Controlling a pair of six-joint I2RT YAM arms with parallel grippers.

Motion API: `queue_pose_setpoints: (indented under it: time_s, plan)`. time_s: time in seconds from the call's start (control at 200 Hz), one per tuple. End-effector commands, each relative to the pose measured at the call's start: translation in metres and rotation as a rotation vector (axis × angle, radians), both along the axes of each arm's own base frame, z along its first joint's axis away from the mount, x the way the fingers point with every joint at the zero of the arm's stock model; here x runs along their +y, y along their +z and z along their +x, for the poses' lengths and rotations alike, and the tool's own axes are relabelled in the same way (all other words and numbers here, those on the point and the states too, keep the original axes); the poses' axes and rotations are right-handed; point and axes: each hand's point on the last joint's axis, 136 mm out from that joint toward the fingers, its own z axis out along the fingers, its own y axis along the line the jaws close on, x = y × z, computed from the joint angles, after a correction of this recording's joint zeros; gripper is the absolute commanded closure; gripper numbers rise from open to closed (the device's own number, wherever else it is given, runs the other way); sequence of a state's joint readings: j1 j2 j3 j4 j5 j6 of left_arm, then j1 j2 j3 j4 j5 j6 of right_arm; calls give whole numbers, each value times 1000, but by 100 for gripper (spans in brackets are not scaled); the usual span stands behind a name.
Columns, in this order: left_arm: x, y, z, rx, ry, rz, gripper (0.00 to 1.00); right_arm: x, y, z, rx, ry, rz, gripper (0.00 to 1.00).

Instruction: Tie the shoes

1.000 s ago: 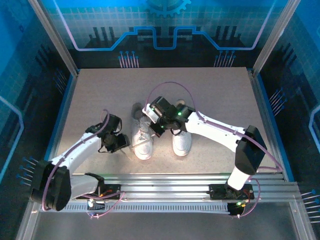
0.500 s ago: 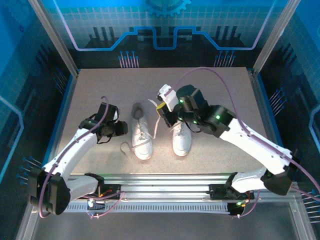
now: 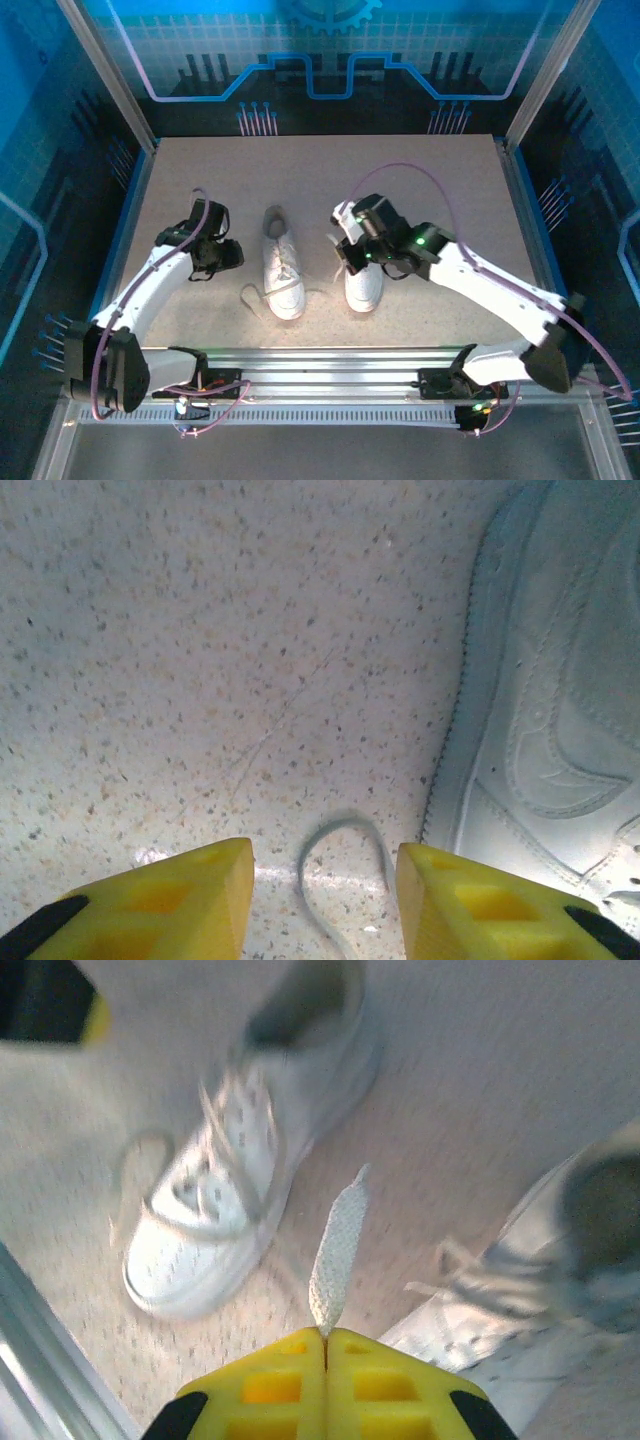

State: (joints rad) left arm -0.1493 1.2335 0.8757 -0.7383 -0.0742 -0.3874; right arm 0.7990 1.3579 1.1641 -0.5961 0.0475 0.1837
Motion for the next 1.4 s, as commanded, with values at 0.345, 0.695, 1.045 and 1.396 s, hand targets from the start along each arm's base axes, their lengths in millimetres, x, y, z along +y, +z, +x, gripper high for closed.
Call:
queue_pose_setpoints:
  time_s: [0.345,0.695,1.045,1.396]
  plan:
    - [1,-30,-32,160,148,-125,56,30,-80,-25,191,193,-120,100]
    - [-37,22,-3,-59,-225,-220,56,23,-93,-28,187,213,-162,72]
    - [-79,18,-68,-345,-1366,36,51,30,-76,-26,113,183,-31,58]
    - [-45,-51,-61,-266,-1728,366,54,35,-74,-29,102,163,49,58]
